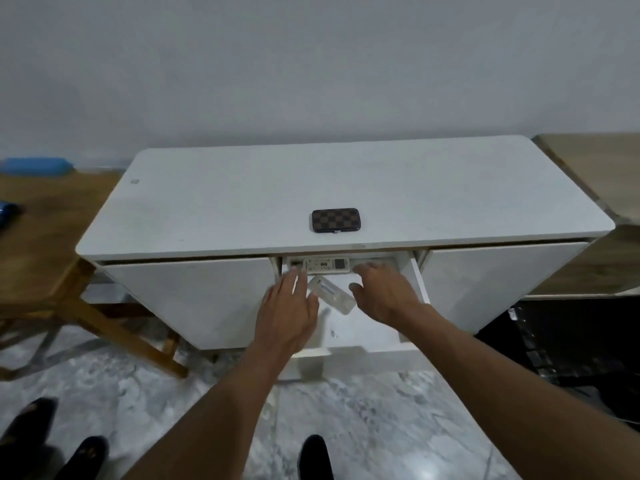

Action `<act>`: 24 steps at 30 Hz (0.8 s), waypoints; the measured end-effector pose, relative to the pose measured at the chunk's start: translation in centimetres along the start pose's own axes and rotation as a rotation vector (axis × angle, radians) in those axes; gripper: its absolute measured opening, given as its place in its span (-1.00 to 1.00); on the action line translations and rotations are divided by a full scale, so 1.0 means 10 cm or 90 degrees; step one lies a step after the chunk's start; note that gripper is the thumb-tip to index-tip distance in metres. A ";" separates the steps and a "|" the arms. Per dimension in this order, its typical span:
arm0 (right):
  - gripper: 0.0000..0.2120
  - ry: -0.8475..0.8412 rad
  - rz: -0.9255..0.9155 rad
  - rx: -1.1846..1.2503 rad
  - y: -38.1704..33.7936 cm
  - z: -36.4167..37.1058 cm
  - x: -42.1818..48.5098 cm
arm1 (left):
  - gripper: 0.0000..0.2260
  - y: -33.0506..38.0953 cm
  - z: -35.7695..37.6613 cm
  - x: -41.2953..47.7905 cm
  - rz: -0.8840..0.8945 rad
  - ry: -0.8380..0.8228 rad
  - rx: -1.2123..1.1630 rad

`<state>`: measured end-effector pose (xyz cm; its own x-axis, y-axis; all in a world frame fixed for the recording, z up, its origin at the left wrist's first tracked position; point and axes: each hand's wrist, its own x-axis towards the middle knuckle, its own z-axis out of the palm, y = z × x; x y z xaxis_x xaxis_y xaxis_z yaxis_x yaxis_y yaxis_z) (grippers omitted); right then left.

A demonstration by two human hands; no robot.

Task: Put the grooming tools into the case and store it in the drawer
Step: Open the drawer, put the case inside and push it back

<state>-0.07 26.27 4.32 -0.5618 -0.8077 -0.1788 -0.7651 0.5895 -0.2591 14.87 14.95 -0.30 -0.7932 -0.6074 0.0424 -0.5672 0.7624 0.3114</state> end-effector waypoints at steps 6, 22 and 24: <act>-0.64 0.028 0.016 0.011 -0.15 -0.30 0.84 | -0.52 -0.24 -0.14 1.05 -0.009 0.017 0.003; -0.30 -0.078 -0.005 -0.022 -0.05 -0.18 1.68 | -0.45 -0.58 0.21 1.85 -0.029 0.010 0.111; -0.34 -0.074 -0.005 -0.021 -0.07 -0.18 1.68 | -0.45 -0.59 0.21 1.85 -0.032 0.013 0.109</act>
<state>-9.58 12.28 3.24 -0.5173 -0.8066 -0.2859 -0.7803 0.5818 -0.2295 3.01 -0.31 -3.35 -0.7594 -0.6487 0.0500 -0.6368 0.7569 0.1468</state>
